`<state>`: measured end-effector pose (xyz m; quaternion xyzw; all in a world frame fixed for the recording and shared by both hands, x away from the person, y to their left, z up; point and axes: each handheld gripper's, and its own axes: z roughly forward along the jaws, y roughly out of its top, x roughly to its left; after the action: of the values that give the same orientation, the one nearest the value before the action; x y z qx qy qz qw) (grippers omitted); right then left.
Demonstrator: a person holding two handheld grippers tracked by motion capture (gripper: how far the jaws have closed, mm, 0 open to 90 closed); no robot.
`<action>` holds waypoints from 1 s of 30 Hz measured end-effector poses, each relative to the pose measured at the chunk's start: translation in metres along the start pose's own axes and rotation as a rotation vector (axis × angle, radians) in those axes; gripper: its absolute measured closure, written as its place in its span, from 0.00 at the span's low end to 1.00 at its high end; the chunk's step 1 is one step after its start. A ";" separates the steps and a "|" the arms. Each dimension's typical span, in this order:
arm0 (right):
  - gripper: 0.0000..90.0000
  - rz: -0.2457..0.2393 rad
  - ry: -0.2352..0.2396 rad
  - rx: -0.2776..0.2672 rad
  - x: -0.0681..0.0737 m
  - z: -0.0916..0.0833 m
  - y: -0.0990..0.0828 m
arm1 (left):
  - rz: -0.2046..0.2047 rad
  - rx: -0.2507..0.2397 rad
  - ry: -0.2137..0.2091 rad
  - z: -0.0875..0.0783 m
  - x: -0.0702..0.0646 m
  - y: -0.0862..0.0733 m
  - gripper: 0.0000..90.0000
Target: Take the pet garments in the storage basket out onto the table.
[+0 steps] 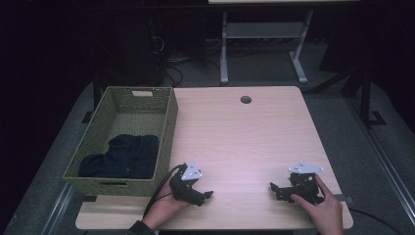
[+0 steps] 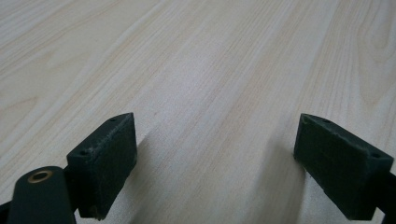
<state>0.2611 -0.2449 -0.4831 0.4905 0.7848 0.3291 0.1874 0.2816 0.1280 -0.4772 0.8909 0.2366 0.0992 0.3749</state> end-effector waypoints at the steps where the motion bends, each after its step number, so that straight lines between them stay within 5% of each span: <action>1: 0.01 0.000 0.000 0.000 0.000 0.000 0.000 | -0.001 -0.001 0.000 0.000 0.000 0.000 0.14; 30: 0.01 -0.002 0.000 0.001 0.000 0.000 0.000 | 0.001 0.034 0.014 -0.002 0.003 0.011 0.15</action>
<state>0.2612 -0.2450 -0.4831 0.4898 0.7854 0.3286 0.1876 0.2872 0.1235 -0.4680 0.8965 0.2406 0.1016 0.3579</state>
